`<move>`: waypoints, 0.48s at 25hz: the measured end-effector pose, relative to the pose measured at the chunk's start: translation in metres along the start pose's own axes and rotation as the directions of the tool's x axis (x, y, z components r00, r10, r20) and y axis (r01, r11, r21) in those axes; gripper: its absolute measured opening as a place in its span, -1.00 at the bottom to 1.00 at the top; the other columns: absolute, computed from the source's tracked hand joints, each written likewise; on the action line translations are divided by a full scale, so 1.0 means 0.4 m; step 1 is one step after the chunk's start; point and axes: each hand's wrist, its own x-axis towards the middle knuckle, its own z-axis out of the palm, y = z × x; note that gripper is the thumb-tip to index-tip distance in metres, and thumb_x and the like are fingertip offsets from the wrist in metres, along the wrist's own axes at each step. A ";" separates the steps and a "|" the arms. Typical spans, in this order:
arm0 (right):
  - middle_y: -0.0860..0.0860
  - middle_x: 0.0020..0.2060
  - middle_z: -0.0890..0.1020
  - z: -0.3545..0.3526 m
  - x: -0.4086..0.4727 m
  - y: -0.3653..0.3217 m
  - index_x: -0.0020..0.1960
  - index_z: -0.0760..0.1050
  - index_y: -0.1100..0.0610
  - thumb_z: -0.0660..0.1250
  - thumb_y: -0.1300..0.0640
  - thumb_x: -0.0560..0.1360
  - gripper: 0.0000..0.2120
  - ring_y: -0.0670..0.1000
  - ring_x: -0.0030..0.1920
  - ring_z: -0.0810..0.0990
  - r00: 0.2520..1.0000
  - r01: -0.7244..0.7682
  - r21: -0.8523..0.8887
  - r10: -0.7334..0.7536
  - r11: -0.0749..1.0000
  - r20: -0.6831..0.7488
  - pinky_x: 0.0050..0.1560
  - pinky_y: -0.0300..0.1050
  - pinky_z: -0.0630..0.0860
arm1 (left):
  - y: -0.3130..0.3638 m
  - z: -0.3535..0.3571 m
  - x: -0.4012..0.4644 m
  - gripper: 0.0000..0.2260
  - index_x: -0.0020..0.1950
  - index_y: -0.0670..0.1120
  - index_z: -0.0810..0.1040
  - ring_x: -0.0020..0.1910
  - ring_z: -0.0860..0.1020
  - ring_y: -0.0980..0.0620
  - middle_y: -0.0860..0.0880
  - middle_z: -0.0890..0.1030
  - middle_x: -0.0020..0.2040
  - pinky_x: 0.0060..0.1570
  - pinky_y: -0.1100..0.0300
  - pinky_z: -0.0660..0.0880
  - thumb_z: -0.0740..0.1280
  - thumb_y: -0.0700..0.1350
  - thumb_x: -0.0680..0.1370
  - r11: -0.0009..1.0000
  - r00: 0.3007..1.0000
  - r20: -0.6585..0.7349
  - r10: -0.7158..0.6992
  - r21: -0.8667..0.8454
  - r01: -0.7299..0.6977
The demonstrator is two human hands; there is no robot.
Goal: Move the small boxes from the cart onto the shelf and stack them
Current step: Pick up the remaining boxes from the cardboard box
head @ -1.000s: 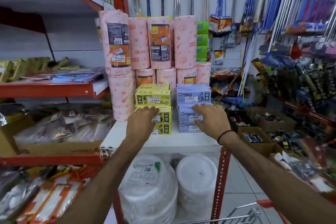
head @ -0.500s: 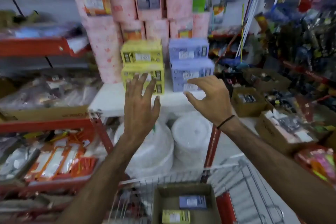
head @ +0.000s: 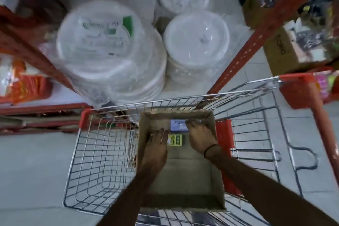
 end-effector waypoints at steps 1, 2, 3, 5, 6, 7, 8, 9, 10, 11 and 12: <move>0.23 0.45 0.41 0.024 0.037 0.000 0.51 0.26 0.23 0.22 0.26 0.54 -0.46 0.26 0.41 0.41 1.000 0.003 -0.070 -0.002 0.998 0.018 0.40 0.12 0.40 | -0.006 0.028 0.018 -0.27 0.55 -0.18 0.30 0.43 0.44 -0.28 -0.25 0.43 0.49 0.43 -0.18 0.40 0.46 -0.24 0.41 0.999 0.999 0.049 -0.007 0.047 0.005; 0.24 0.45 0.40 0.048 0.069 0.000 0.51 0.25 0.24 0.21 0.26 0.55 -0.47 0.27 0.41 0.38 0.999 0.011 -0.133 -0.005 0.991 0.044 0.42 0.15 0.36 | -0.018 0.060 0.032 -0.29 0.57 -0.18 0.25 0.45 0.40 -0.29 -0.27 0.42 0.49 0.48 -0.20 0.33 0.39 -0.26 0.44 0.996 0.998 0.066 0.002 0.087 -0.008; 0.25 0.45 0.39 0.079 0.095 0.007 0.51 0.24 0.24 0.20 0.26 0.55 -0.47 0.29 0.42 0.37 0.998 0.018 -0.180 -0.007 0.983 0.063 0.42 0.17 0.34 | -0.024 0.094 0.044 -0.31 0.56 -0.19 0.28 0.39 0.45 -0.30 -0.28 0.47 0.44 0.46 -0.23 0.34 0.36 -0.28 0.42 0.991 0.997 0.066 0.030 0.125 -0.038; 0.25 0.42 0.41 0.122 0.110 0.017 0.50 0.25 0.25 0.19 0.29 0.55 -0.48 0.30 0.41 0.36 1.000 0.002 -0.214 0.003 0.977 0.024 0.38 0.19 0.35 | -0.031 0.135 0.049 -0.32 0.52 -0.20 0.34 0.28 0.51 -0.29 -0.27 0.55 0.32 0.42 -0.22 0.37 0.37 -0.30 0.38 0.980 0.995 0.088 0.053 0.185 -0.068; 0.24 0.38 0.45 0.134 0.107 0.020 0.48 0.28 0.25 0.21 0.32 0.52 -0.48 0.30 0.38 0.38 1.000 -0.012 -0.214 0.012 0.977 0.000 0.34 0.18 0.38 | -0.028 0.145 0.045 -0.32 0.51 -0.19 0.35 0.28 0.50 -0.27 -0.24 0.54 0.31 0.44 -0.20 0.34 0.40 -0.30 0.38 0.977 0.993 0.103 0.056 0.198 -0.075; 0.23 0.33 0.48 0.136 0.100 0.019 0.45 0.33 0.25 0.24 0.34 0.49 -0.49 0.28 0.34 0.41 1.000 -0.007 -0.196 0.003 0.981 -0.020 0.29 0.16 0.41 | -0.025 0.133 0.039 -0.32 0.50 -0.17 0.34 0.29 0.49 -0.24 -0.22 0.53 0.31 0.46 -0.17 0.29 0.43 -0.30 0.39 0.978 0.992 0.122 0.039 0.201 -0.063; 0.23 0.28 0.52 0.129 0.085 0.013 0.41 0.38 0.25 0.27 0.36 0.46 -0.49 0.28 0.30 0.45 0.999 0.012 -0.177 -0.018 0.984 -0.037 0.23 0.15 0.45 | -0.022 0.110 0.026 -0.33 0.49 -0.15 0.35 0.29 0.48 -0.22 -0.19 0.52 0.31 0.47 -0.16 0.26 0.44 -0.29 0.39 0.979 0.991 0.136 0.022 0.199 -0.049; 0.22 0.24 0.54 0.111 0.071 0.009 0.37 0.42 0.24 0.30 0.37 0.43 -0.50 0.28 0.26 0.48 0.997 0.029 -0.156 -0.039 0.987 -0.062 0.19 0.13 0.48 | -0.017 0.081 0.015 -0.35 0.47 -0.13 0.37 0.28 0.49 -0.20 -0.17 0.53 0.30 0.48 -0.16 0.25 0.45 -0.28 0.39 0.982 0.992 0.125 0.009 0.188 -0.033; 0.22 0.20 0.56 0.082 0.050 0.003 0.34 0.45 0.24 0.34 0.38 0.39 -0.49 0.28 0.23 0.50 0.996 0.036 -0.138 -0.047 0.990 -0.076 0.15 0.13 0.51 | -0.010 0.043 -0.001 -0.37 0.45 -0.11 0.39 0.27 0.50 -0.19 -0.15 0.54 0.28 0.48 -0.18 0.25 0.45 -0.27 0.39 0.983 0.994 0.113 0.005 0.184 -0.026; 0.21 0.18 0.57 0.046 0.026 -0.004 0.32 0.46 0.24 0.37 0.38 0.36 -0.48 0.27 0.20 0.52 0.993 0.050 -0.115 -0.061 0.992 -0.097 0.12 0.13 0.55 | -0.001 -0.002 -0.019 -0.38 0.42 -0.10 0.42 0.25 0.52 -0.18 -0.14 0.55 0.27 0.47 -0.19 0.26 0.46 -0.26 0.37 0.982 0.994 0.107 0.003 0.185 -0.023; 0.19 0.16 0.58 0.004 0.002 -0.015 0.30 0.47 0.23 0.39 0.37 0.33 -0.47 0.26 0.17 0.52 0.987 0.076 -0.090 -0.088 0.993 -0.133 0.09 0.14 0.58 | 0.006 -0.054 -0.038 -0.39 0.39 -0.09 0.44 0.24 0.53 -0.18 -0.12 0.57 0.25 0.45 -0.19 0.28 0.47 -0.27 0.36 0.982 0.995 0.099 0.009 0.186 -0.027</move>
